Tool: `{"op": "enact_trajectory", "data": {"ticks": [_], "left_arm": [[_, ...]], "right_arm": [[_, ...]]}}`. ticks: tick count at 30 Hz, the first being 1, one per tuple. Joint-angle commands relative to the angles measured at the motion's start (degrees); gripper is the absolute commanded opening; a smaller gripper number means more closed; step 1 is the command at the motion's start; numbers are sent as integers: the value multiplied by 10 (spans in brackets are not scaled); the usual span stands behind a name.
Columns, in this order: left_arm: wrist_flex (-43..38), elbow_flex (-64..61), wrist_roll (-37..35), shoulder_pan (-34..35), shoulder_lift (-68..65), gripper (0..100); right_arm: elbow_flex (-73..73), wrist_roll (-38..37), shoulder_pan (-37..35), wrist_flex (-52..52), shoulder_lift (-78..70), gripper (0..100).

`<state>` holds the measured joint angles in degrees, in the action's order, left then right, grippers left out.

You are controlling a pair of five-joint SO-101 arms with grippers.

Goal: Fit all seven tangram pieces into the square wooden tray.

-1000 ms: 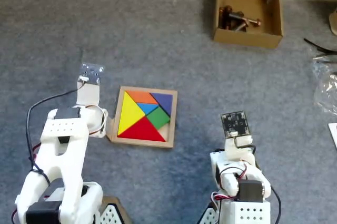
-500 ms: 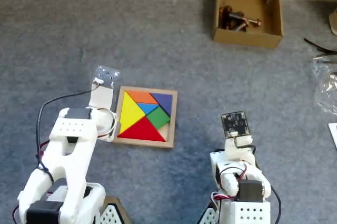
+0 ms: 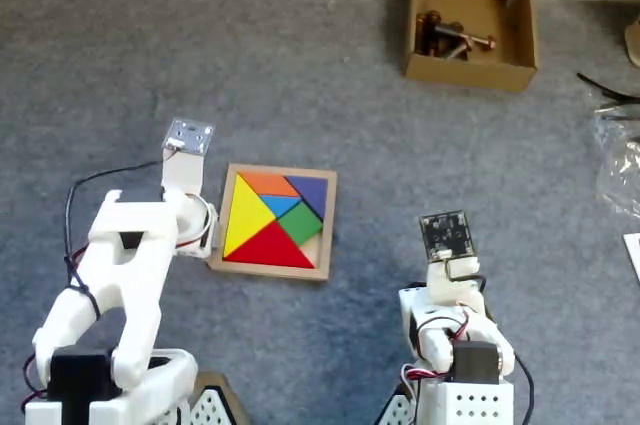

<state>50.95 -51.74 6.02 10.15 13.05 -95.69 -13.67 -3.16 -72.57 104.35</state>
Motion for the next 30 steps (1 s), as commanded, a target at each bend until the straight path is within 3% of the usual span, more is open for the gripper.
{"op": "enact_trajectory", "data": {"ticks": [1,15,30], "left_arm": [[4,4,1,24,-14,175],[1,7,2,45,-14,175],[-4,27,72,23,-14,174]], "right_arm": [[-57,4,-7,13,3,5],[-57,4,-7,13,3,5],[-57,4,-7,13,3,5]]}}
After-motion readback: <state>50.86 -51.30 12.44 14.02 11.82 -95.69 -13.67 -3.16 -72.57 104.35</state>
